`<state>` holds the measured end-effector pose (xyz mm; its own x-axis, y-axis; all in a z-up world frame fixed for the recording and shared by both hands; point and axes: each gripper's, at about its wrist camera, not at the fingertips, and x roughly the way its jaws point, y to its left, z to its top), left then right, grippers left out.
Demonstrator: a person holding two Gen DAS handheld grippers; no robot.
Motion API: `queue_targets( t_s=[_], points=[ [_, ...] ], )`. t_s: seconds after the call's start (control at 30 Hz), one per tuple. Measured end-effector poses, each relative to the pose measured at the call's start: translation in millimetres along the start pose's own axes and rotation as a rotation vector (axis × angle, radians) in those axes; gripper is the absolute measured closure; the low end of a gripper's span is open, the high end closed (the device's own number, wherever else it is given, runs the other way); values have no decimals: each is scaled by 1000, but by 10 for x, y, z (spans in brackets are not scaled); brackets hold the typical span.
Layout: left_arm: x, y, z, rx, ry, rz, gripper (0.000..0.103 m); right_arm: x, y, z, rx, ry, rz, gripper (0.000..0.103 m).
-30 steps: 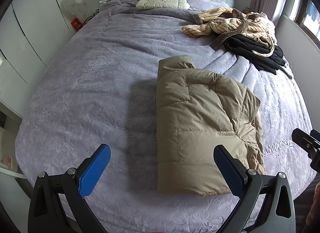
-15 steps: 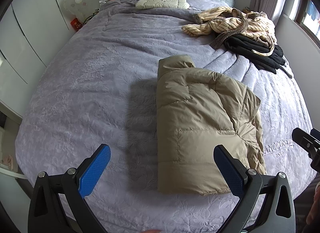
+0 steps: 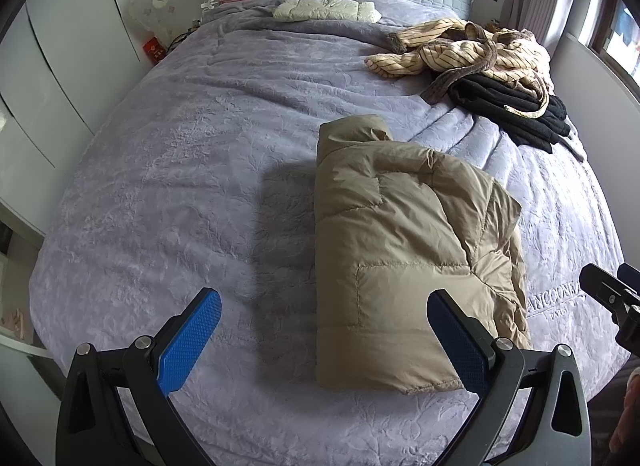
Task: Fold large clothes
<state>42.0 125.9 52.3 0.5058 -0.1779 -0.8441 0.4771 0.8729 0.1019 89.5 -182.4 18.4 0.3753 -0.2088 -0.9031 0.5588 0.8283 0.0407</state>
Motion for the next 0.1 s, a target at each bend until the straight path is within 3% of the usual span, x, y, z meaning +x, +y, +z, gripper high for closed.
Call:
queue_targets(
  t_s=[0.1],
  points=[
    [-3, -13, 6, 6, 3, -8, 0, 4, -7, 19, -1, 0, 1, 7]
  ],
)
